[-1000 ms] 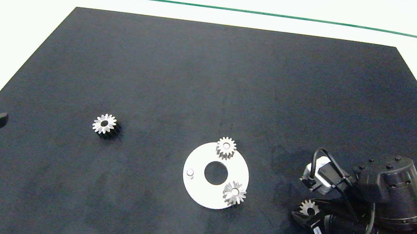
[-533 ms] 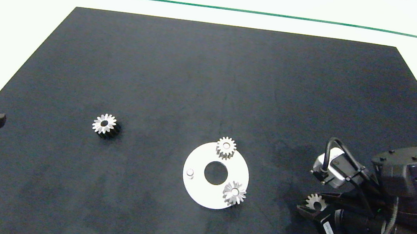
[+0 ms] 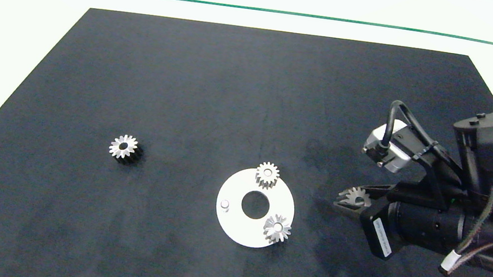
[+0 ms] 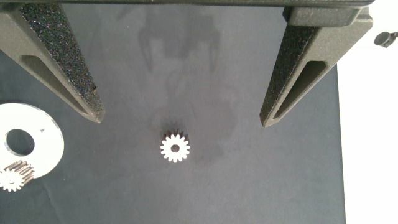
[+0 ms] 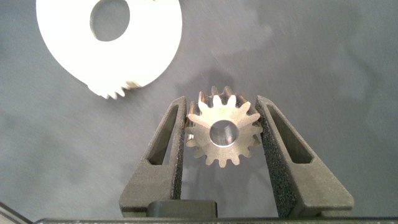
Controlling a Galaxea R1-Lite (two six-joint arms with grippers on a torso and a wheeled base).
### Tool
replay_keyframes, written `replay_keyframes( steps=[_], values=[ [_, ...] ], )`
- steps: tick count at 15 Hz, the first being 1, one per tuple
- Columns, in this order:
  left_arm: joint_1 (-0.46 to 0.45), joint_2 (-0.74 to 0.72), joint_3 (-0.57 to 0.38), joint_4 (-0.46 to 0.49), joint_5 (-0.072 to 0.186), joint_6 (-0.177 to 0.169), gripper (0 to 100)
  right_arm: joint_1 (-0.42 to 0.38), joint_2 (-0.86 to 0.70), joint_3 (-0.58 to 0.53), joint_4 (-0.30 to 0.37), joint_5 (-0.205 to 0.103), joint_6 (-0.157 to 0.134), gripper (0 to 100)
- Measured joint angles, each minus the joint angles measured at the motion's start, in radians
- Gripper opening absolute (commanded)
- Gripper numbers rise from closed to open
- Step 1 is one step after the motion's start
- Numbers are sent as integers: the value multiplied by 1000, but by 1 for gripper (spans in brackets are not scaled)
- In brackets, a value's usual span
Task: Remove an incorrectly installed larger gear and replace it with the correct smaller gear
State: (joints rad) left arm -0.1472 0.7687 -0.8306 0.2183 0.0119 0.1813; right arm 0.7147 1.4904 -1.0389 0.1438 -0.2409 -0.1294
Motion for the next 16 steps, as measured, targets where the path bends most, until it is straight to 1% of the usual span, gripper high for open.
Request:
replay_keyframes(
  steps=[5,9,12,13,16],
  values=[
    [-1,-17,10,13,0,0,100,81,111,-111,7,0,0,25],
    [-1,-25,12,14,-3,0,100,143,219,-226,11,0,2,25],
    [-3,-28,13,15,-5,-1,100,178,283,-326,87,0,2,25],
    [-2,-28,15,14,-5,-1,100,190,306,-359,103,0,3,25],
    [-2,-32,22,14,-5,-1,100,221,366,-411,110,0,2,25]
  ],
)
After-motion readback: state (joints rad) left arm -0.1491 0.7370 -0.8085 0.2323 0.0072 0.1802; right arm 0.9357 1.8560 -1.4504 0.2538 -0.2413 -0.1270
